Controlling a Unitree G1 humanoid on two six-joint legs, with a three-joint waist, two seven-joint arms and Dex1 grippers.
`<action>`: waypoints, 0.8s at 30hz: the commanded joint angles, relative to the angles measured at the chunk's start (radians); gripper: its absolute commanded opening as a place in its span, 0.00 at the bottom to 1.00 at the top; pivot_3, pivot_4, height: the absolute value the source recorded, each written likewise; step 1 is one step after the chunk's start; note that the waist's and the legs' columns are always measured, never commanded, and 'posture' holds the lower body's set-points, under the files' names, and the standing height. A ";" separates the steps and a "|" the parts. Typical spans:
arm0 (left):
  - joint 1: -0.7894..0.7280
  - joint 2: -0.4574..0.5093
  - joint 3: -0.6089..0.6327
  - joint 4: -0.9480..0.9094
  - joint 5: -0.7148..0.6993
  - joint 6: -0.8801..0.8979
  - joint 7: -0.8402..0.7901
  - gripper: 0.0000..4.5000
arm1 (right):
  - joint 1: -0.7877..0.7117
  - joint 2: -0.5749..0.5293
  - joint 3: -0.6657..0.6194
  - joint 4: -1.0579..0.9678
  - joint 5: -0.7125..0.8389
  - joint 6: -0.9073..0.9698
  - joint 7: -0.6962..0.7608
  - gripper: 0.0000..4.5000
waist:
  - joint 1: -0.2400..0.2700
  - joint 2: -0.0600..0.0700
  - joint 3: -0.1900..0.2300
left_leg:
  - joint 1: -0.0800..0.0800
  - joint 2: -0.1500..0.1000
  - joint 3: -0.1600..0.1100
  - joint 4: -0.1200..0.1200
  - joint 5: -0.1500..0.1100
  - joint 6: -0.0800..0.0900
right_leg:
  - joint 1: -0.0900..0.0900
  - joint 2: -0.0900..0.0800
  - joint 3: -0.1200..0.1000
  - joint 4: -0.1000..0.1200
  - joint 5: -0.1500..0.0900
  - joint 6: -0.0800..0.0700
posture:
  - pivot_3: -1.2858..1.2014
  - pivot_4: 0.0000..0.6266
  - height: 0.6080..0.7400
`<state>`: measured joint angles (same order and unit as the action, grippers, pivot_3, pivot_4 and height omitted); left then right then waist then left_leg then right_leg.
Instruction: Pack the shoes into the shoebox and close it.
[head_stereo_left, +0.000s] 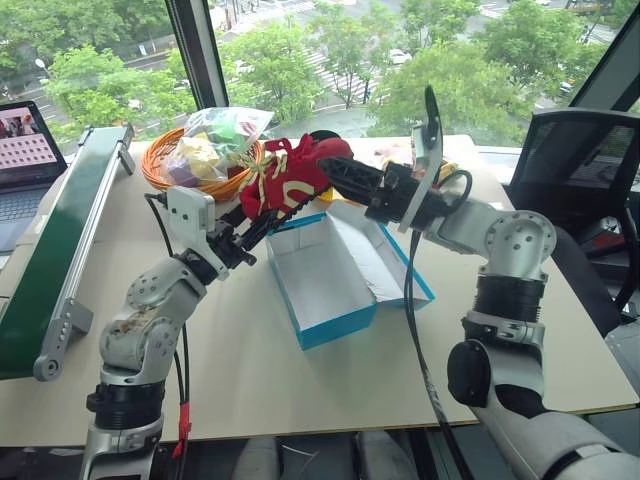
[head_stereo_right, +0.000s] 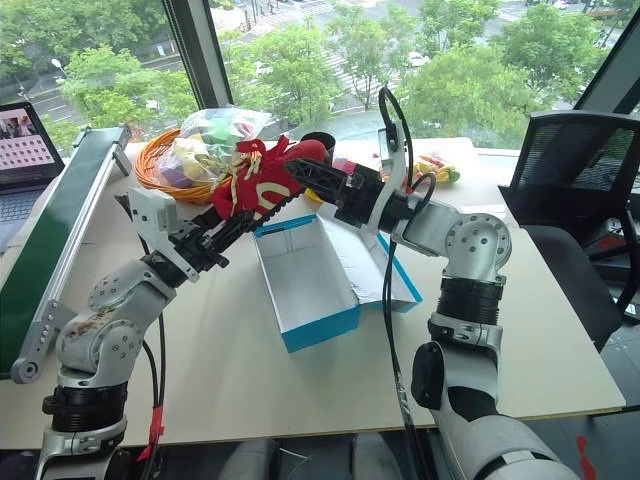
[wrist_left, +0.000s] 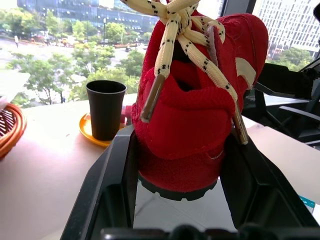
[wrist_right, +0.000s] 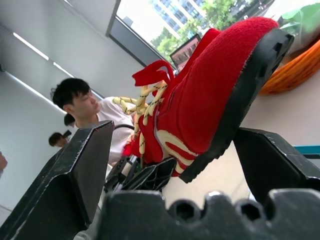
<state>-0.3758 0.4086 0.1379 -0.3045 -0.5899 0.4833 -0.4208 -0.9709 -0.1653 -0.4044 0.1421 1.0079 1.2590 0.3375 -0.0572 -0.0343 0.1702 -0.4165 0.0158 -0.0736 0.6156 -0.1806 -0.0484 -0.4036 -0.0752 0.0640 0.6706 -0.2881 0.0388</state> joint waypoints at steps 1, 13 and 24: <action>-0.007 -0.020 -0.027 -0.074 -0.007 -0.002 -0.005 0.44 | -0.033 0.011 -0.011 -0.027 0.028 -0.040 -0.028 1.00 | 0.002 0.000 0.000 | 0.000 0.000 0.000 0.000 0.000 0.000 | 0.000 0.000 0.000 0.000 0.000 0.000 | 0.52 0.24 0.98; -0.010 -0.032 -0.007 -0.127 -0.024 0.033 0.036 0.44 | -0.008 0.011 0.105 0.079 -0.160 -0.192 -0.033 1.00 | 0.002 0.000 0.000 | 0.000 0.000 0.000 0.000 0.000 0.000 | 0.000 0.000 0.000 0.000 0.000 0.000 | 0.52 0.24 0.98; 0.012 -0.034 0.007 -0.141 -0.029 0.054 0.056 0.43 | -0.046 0.021 0.073 0.161 -0.168 -0.261 -0.032 0.30 | 0.003 0.000 0.000 | 0.000 0.000 0.000 0.000 0.000 0.000 | 0.000 0.000 0.000 0.000 0.000 0.000 | 0.52 0.24 0.98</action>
<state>-0.3590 0.3746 0.1306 -0.3645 -0.5899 0.5462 -0.3472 -0.9814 -0.1277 -0.2888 0.3072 0.8459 1.0563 0.3175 -0.0537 -0.0340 0.1703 -0.4167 0.0158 -0.0736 0.6157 -0.1806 -0.0484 -0.4040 -0.0751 0.0639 0.6707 -0.2881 0.0388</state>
